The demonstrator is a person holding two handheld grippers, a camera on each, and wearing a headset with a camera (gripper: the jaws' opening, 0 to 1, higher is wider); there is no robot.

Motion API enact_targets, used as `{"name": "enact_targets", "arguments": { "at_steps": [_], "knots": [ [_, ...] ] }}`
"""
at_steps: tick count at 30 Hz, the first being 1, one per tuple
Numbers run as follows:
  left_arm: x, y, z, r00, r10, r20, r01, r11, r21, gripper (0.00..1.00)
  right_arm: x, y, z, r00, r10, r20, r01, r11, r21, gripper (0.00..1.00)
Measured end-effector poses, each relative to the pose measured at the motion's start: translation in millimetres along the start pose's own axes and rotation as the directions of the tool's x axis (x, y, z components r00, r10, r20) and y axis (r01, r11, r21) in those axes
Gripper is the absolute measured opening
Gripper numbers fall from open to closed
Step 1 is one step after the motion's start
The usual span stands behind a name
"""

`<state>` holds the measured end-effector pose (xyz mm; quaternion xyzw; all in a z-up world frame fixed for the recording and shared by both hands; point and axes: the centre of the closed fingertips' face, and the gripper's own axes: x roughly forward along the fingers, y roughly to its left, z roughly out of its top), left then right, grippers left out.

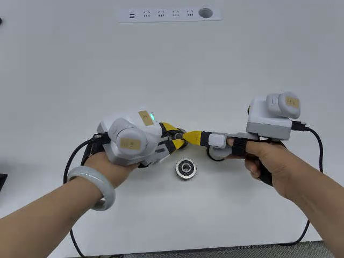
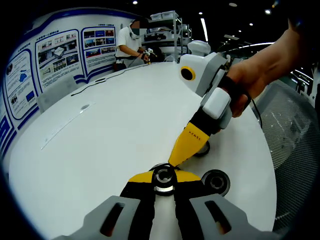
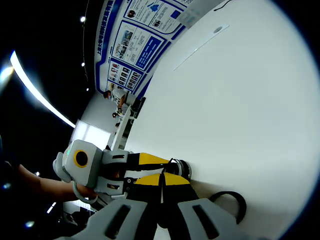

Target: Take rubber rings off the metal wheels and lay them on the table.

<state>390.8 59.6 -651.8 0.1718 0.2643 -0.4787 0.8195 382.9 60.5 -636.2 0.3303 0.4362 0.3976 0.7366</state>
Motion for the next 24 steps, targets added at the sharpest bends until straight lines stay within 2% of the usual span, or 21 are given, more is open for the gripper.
{"name": "enact_targets", "arguments": {
  "at_steps": [7,10,14,17,24],
  "knots": [
    [0.0,-0.1,0.4,1.0000,0.004,-0.002,-0.004,1.000,0.015,0.14,0.2,-4.3,1.5,0.9998,-0.018,0.012,0.018,1.000,0.000,0.02],
    [-2.3,0.4,2.9,0.9999,0.012,0.010,-0.012,1.000,0.024,0.14,0.4,-4.8,2.8,0.9996,-0.020,0.019,0.020,1.000,0.001,0.02],
    [-9.7,5.7,5.6,0.9989,0.029,0.037,-0.029,1.000,-0.005,0.22,1.2,-5.6,4.2,0.9994,-0.024,0.024,0.024,1.000,0.002,0.02],
    [-15.0,7.7,5.3,0.9986,0.036,0.038,-0.036,0.999,-0.006,0.25,1.6,-5.5,4.3,0.9994,-0.025,0.023,0.025,1.000,0.001,0.02],
    [-21.6,11.6,-6.0,0.9986,0.048,0.023,-0.047,0.998,-0.039,0.33,1.7,-2.1,4.8,0.9996,-0.015,0.026,0.015,1.000,0.003,0.02]
  ]
}}
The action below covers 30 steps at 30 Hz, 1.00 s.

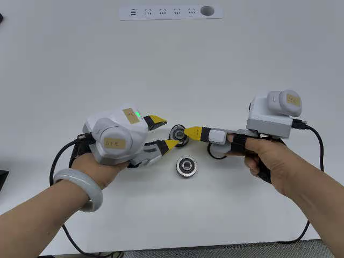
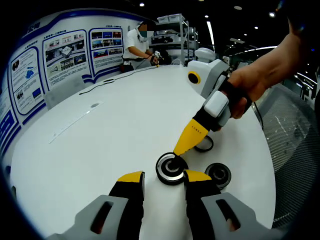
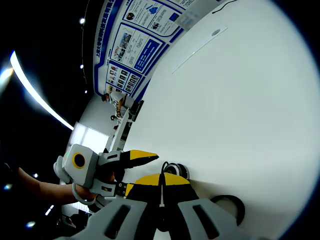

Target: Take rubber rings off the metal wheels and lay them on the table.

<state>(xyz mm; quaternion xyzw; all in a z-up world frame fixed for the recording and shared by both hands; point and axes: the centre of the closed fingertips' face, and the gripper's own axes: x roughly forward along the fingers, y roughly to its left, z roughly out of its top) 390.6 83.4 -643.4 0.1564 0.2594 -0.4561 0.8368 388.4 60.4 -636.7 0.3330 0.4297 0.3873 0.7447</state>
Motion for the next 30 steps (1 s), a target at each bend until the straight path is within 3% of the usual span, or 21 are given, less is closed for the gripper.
{"name": "enact_targets", "arguments": {
  "at_steps": [19,30],
  "knots": [
    [-6.9,-1.8,-11.3,0.9998,-0.016,0.013,0.016,1.000,-0.024,0.49,-5.6,11.4,1.5,0.9994,0.026,0.022,-0.027,1.000,0.007,0.02],
    [-11.9,-1.0,-15.8,0.9999,-0.010,0.011,0.011,0.999,-0.049,0.55,-24.7,18.9,-0.6,0.9967,0.037,0.072,-0.039,0.999,0.026,0.02]
  ]
}}
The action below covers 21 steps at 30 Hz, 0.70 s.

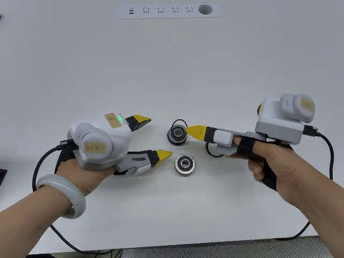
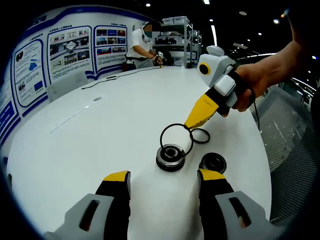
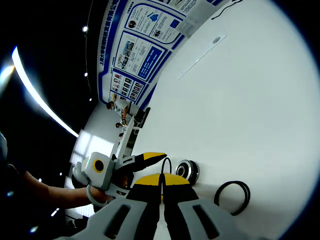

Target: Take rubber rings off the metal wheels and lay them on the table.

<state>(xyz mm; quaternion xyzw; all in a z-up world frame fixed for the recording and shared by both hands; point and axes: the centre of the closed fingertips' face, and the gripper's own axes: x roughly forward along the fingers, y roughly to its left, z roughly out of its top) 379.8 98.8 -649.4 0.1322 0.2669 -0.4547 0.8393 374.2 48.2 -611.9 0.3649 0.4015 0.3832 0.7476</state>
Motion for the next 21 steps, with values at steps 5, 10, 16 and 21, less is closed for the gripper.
{"name": "enact_targets", "arguments": {
  "at_steps": [5,10,16,21],
  "knots": [
    [0.0,-1.4,0.4,1.0000,-0.003,0.006,0.003,1.000,-0.010,0.57,-15.8,-5.9,-1.7,0.9994,-0.022,0.029,0.021,1.000,0.018,0.02],
    [0.7,-3.5,-1.0,1.0000,-0.008,0.004,0.008,1.000,-0.017,0.59,-31.3,-17.1,-3.1,0.9972,-0.055,0.050,0.053,0.998,0.040,0.02],
    [0.2,-3.2,-2.5,1.0000,-0.007,-0.001,0.007,1.000,-0.021,0.59,-42.9,-27.7,-3.0,0.9939,-0.089,0.065,0.085,0.995,0.055,0.02],
    [-0.5,-2.4,-2.1,1.0000,-0.003,0.000,0.003,1.000,-0.021,0.58,-47.6,-37.2,-5.7,0.9912,-0.117,0.062,0.113,0.992,0.062,0.02]
  ]
}}
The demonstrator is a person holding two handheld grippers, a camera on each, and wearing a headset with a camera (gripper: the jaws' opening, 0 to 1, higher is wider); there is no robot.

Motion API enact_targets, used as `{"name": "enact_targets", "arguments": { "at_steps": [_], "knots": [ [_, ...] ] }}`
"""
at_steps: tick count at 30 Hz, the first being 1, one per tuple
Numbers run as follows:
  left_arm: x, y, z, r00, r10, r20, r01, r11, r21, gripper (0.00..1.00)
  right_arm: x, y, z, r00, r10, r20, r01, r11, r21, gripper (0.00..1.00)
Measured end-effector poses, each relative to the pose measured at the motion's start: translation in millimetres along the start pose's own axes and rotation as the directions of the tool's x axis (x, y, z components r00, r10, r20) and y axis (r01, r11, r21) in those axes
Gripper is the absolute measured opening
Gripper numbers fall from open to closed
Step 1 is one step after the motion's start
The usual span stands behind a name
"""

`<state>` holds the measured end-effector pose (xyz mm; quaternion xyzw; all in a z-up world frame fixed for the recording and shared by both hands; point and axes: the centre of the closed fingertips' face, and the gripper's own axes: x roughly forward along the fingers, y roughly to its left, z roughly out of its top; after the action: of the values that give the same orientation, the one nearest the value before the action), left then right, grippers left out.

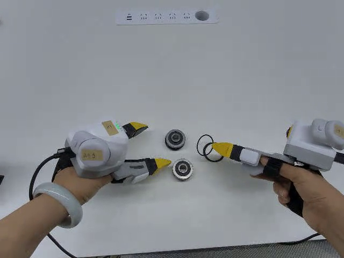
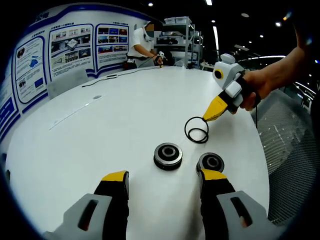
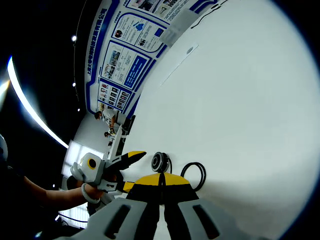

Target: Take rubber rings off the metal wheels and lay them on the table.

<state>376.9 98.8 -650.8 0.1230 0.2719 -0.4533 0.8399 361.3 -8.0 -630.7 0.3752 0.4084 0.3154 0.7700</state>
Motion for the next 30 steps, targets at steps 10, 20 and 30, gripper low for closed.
{"name": "enact_targets", "arguments": {
  "at_steps": [10,20,30],
  "knots": [
    [-0.4,0.0,-1.6,1.0000,0.001,-0.004,-0.001,1.000,-0.007,0.57,-4.4,-16.9,-4.5,0.9981,-0.061,-0.013,0.060,0.998,-0.013,0.02],
    [0.7,-0.1,-1.6,1.0000,0.000,-0.005,0.000,1.000,-0.008,0.56,-4.8,-26.1,-6.9,0.9930,-0.113,-0.033,0.110,0.990,-0.083,0.06],
    [0.1,-0.2,-1.0,1.0000,-0.001,-0.003,0.001,1.000,-0.008,0.56,-8.5,-28.5,-7.2,0.9897,-0.135,-0.048,0.128,0.984,-0.126,0.08]
  ]
}}
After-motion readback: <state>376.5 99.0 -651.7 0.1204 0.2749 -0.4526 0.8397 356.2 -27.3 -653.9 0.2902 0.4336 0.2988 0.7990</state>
